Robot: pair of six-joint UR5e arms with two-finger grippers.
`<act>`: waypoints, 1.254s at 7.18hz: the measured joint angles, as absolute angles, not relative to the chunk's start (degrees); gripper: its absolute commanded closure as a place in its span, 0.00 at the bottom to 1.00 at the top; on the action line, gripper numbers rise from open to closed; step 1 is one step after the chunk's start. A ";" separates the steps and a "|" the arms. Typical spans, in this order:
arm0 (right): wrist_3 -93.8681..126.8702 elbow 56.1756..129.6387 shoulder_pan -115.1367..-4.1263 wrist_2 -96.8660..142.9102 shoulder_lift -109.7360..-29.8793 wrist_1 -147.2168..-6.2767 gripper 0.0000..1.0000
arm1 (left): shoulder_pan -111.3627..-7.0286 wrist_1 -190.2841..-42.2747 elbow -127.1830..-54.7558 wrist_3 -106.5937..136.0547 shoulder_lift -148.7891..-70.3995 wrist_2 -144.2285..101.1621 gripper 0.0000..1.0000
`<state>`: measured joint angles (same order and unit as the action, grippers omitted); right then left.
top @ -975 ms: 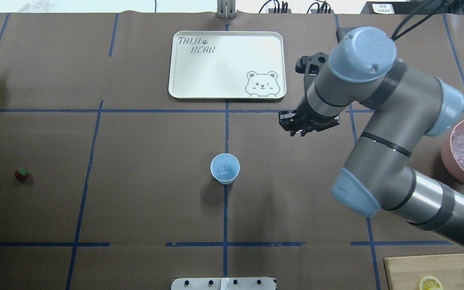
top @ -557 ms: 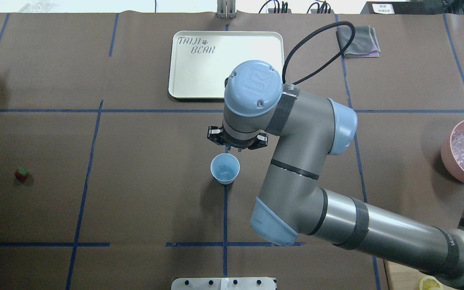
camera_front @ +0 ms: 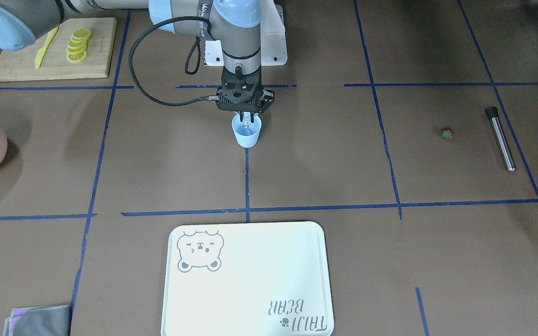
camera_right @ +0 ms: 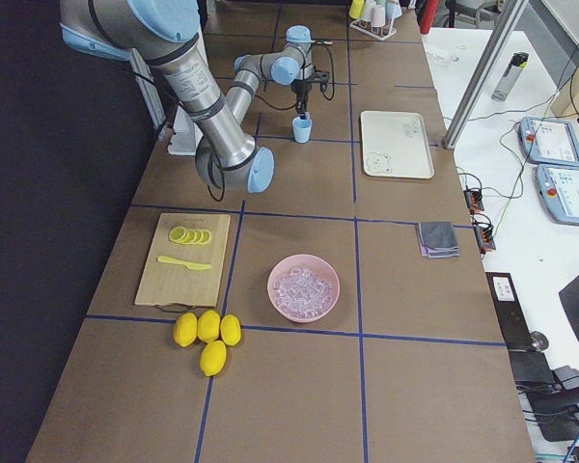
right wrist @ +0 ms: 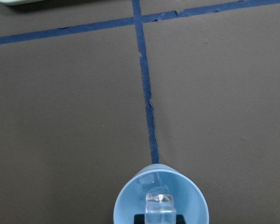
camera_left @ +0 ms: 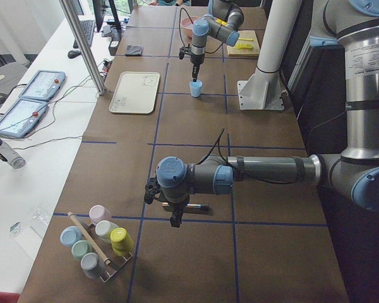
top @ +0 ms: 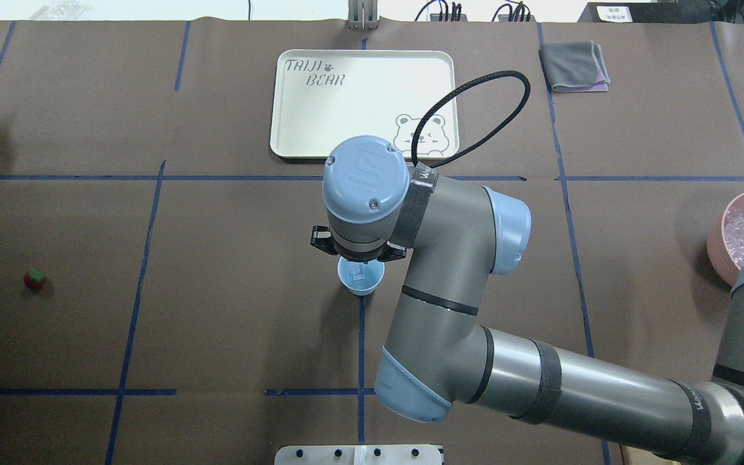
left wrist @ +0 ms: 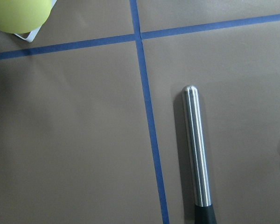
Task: Mash ice and strawberries in cup
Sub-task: 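Open the right gripper to drop the ice cube into the cup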
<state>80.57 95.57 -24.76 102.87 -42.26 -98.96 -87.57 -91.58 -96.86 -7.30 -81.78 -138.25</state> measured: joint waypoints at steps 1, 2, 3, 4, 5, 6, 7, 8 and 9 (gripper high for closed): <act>80.57 95.31 -24.60 102.81 -42.34 -98.95 0.01 | -87.55 -91.58 -96.86 -7.30 -81.84 -138.25 0.00; 80.54 95.17 -24.38 102.73 -42.43 -98.93 0.01 | -87.55 -91.58 -96.86 -7.29 -81.91 -138.25 0.00; 80.54 95.10 -23.90 102.57 -42.49 -98.94 0.01 | -87.54 -91.58 -96.83 -7.29 -81.95 -138.25 0.00; 80.55 95.08 -23.44 102.46 -42.52 -98.96 0.01 | -87.54 -91.58 -96.80 -7.29 -82.01 -138.25 0.00; 80.53 95.08 -23.23 102.42 -42.53 -98.96 0.01 | -87.51 -91.58 -96.75 -7.29 -82.05 -138.25 0.00; 80.52 95.07 -23.16 102.40 -42.52 -98.96 0.01 | -87.50 -91.58 -96.72 -7.29 -82.07 -138.25 0.00; 80.53 95.04 -23.14 102.39 -42.41 -98.96 0.01 | -87.51 -91.58 -96.70 -7.29 -82.09 -138.25 0.00; 80.55 95.06 -23.12 102.39 -42.27 -98.96 0.01 | -87.53 -91.58 -96.69 -7.29 -82.09 -138.25 0.00; 80.45 95.20 -23.37 102.46 -42.19 -98.97 0.01 | -87.53 -91.58 -96.62 -7.29 -82.09 -138.25 0.00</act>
<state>80.45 95.20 -23.37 102.46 -42.19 -98.97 -87.53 -91.58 -96.62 -7.29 -82.09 -138.25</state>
